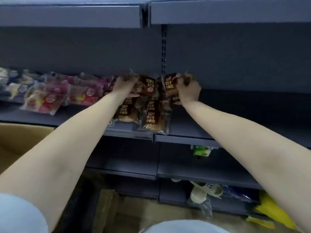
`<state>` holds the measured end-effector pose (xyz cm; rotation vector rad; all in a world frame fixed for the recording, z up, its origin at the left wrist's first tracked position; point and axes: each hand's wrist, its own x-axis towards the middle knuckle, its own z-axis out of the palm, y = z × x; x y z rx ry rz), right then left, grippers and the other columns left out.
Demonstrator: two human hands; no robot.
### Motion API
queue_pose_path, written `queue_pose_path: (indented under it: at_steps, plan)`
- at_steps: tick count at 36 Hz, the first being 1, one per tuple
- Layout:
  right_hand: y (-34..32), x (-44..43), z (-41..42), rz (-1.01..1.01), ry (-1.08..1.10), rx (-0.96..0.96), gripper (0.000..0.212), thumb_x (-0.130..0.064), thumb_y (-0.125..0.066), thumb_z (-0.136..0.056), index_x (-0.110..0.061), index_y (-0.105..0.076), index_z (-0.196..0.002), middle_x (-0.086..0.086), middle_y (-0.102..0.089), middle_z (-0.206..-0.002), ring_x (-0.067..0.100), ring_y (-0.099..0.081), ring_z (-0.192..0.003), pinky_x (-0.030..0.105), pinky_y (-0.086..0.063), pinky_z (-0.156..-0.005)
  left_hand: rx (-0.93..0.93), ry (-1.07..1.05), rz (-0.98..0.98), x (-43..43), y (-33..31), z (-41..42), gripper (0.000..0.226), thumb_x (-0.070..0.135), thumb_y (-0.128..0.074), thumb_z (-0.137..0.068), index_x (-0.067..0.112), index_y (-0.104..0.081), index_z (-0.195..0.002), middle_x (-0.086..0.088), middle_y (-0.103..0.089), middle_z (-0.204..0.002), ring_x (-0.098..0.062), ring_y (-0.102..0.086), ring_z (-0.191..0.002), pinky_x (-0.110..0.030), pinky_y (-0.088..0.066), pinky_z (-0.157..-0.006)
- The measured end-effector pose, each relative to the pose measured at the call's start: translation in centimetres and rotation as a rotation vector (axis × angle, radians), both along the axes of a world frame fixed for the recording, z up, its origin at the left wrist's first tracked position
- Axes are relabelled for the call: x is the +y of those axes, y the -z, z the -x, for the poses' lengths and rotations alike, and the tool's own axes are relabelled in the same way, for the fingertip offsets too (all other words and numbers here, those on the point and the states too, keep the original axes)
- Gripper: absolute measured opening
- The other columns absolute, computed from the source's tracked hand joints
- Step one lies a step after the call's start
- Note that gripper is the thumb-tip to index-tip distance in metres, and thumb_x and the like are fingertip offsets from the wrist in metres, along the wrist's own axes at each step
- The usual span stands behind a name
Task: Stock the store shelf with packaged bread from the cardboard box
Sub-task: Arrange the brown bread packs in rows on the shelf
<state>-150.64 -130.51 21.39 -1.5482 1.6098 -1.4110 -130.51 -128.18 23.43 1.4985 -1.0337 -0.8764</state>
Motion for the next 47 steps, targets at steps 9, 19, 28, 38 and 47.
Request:
queue_pose_path:
  at_steps: [9,19,28,38,47]
  plan:
    - [0.3,-0.7,10.5,-0.01,0.197,-0.047,0.029,-0.024,-0.048,-0.098,-0.003,-0.056,-0.117,0.012,-0.066,-0.111,0.023,-0.06,-0.103,0.01,-0.032,-0.066,0.015,0.272,0.004,-4.7,1.4,10.7,0.015,0.023,-0.055,-0.097,0.016,-0.055,-0.11,-0.011,-0.061,-0.109,-0.018,-0.062,-0.083,-0.024,-0.058,-0.057]
    - [2.5,-0.2,18.6,-0.081,0.408,-0.075,0.03,-0.02,-0.043,-0.099,-0.003,-0.046,-0.123,0.015,-0.063,-0.115,0.028,-0.06,-0.106,0.019,-0.036,-0.072,0.044,0.469,-0.123,-6.4,5.1,19.3,0.006,0.015,-0.055,-0.096,0.019,-0.053,-0.093,-0.01,-0.06,-0.107,-0.024,-0.062,-0.094,-0.028,-0.059,-0.054]
    - [4.2,0.5,22.5,-0.094,0.492,-0.127,0.028,-0.024,-0.045,-0.099,-0.002,-0.049,-0.117,0.014,-0.064,-0.11,0.029,-0.061,-0.102,0.022,-0.038,-0.071,-0.023,0.586,-0.185,-7.4,7.1,23.7,0.016,0.016,-0.055,-0.096,0.013,-0.051,-0.111,-0.015,-0.055,-0.125,-0.03,-0.061,-0.107,-0.03,-0.059,-0.055]
    - [5.3,0.1,23.6,-0.104,0.518,-0.145,0.027,-0.021,-0.045,-0.098,-0.003,-0.049,-0.117,0.013,-0.064,-0.111,0.025,-0.06,-0.102,0.017,-0.036,-0.067,-0.219,0.612,-0.106,-8.0,8.1,23.6,0.042,0.01,-0.061,-0.092,0.008,-0.047,-0.131,-0.004,-0.054,-0.113,-0.018,-0.057,-0.104,-0.025,-0.054,-0.062]
    - [5.2,-0.1,23.5,-0.096,0.488,-0.163,0.026,-0.022,-0.044,-0.098,-0.003,-0.049,-0.116,0.008,-0.062,-0.102,0.02,-0.058,-0.094,0.024,-0.04,-0.071,-0.394,0.599,-0.026,-8.4,8.8,23.3,0.036,0.014,-0.064,-0.09,0.01,-0.055,-0.124,-0.006,-0.06,-0.116,-0.019,-0.059,-0.106,-0.033,-0.052,-0.088]
